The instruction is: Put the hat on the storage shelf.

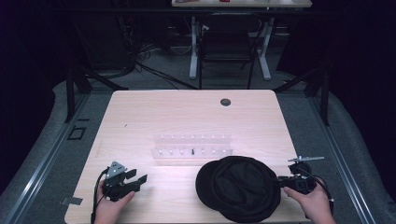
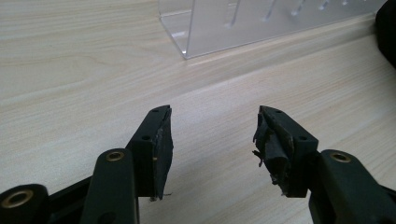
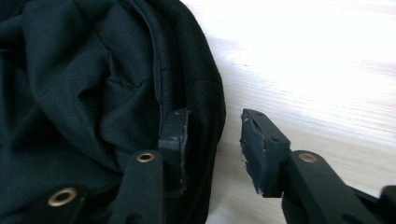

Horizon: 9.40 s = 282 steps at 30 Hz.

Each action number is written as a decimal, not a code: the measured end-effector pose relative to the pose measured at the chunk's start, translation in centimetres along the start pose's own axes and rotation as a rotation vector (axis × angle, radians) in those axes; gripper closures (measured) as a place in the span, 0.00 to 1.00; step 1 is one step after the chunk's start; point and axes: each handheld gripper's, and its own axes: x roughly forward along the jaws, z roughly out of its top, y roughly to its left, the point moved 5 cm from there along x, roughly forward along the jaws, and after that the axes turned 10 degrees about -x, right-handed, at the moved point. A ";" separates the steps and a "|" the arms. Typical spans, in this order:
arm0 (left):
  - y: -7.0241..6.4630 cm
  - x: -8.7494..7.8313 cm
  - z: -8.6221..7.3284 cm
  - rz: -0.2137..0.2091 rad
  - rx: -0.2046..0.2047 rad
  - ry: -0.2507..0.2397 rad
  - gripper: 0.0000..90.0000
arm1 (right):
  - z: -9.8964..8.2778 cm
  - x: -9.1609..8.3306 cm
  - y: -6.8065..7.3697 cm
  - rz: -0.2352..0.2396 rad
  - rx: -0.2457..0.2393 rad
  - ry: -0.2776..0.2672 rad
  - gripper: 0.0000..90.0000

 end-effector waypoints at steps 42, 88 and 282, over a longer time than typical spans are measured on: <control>-0.1 0.1 -0.1 -0.005 0.006 0.012 0.51 | 2.5 1.1 1.1 0.077 0.144 0.370 0.91; 0.0 0.1 -0.2 -0.003 -0.002 0.016 0.52 | 6.1 -4.4 2.9 0.367 0.242 0.272 0.98; -3.3 -0.8 2.8 -0.106 0.014 -0.088 0.53 | 26.2 -6.1 12.5 0.877 0.319 -0.224 0.98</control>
